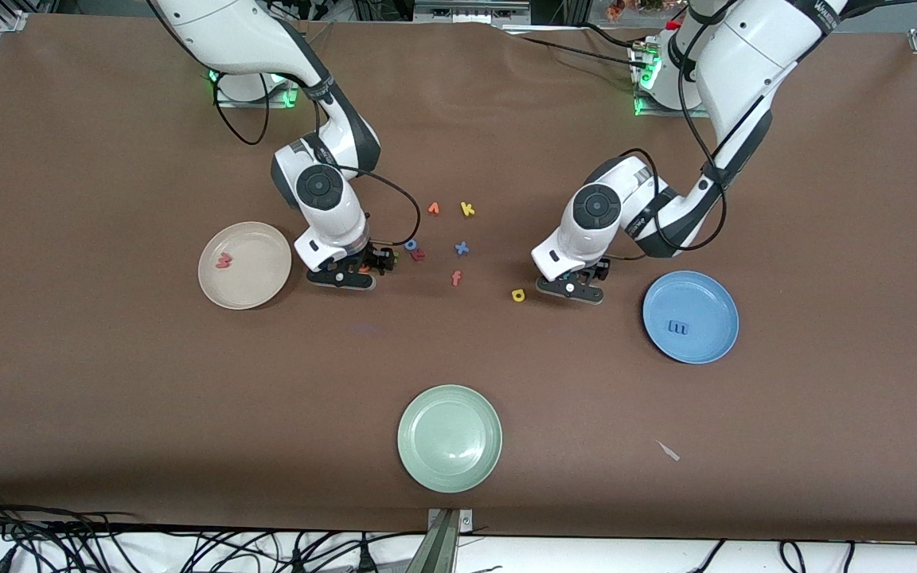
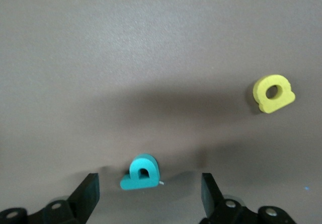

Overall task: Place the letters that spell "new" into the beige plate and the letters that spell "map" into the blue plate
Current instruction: 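Grasp the teal b with the left gripper while the right gripper grasps the orange o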

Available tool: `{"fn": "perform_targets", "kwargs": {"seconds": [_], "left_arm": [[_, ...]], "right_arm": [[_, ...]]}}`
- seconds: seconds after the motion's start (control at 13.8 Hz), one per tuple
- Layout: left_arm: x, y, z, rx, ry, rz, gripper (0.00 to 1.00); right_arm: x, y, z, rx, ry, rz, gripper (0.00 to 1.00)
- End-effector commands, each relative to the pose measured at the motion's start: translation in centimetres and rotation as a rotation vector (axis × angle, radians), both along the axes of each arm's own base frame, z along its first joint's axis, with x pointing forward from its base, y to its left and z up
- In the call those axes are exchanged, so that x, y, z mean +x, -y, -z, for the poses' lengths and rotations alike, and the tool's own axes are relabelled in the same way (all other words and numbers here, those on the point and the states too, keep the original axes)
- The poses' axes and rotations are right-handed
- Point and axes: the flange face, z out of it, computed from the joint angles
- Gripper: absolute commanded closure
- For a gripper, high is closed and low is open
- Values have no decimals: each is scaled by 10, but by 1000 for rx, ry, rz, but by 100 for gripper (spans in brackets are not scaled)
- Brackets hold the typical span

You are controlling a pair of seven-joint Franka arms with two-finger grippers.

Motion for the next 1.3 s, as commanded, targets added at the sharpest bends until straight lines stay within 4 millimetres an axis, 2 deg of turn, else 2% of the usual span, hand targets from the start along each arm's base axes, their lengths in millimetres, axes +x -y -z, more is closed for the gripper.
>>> {"fn": "perform_targets", "kwargs": {"seconds": [0.0, 0.14, 0.22, 0.36, 0.51, 0.65, 0.87, 1.01, 1.09, 1.23], "left_arm": [[-2, -4, 4, 2, 18, 8, 18], [0, -8, 9, 15, 25, 28, 23], [2, -12, 9, 19, 30, 29, 28], [3, -14, 9, 19, 30, 26, 43], [3, -13, 7, 19, 32, 25, 58], [2, -14, 7, 20, 31, 26, 67], [2, -14, 6, 24, 31, 25, 69], [2, -13, 5, 25, 32, 28, 69], [2, -13, 3, 28, 32, 29, 69], [9, -16, -22, 46, 62, 33, 69]], "right_arm": [[-4, 1, 4, 6, 4, 4, 23], [-7, 3, 4, 1, -3, 8, 25], [-7, 3, 4, 0, -4, 7, 30], [-9, 3, 4, 0, -4, 2, 42], [-10, 5, 4, -2, -8, 1, 59], [-11, 4, 4, -3, -7, -4, 67], [-11, 5, -1, -2, -5, -28, 72], [-1, 13, -21, -14, -7, -75, 72], [9, 28, -37, -43, -31, -107, 72], [29, 65, -68, -88, -77, -195, 72]]}}
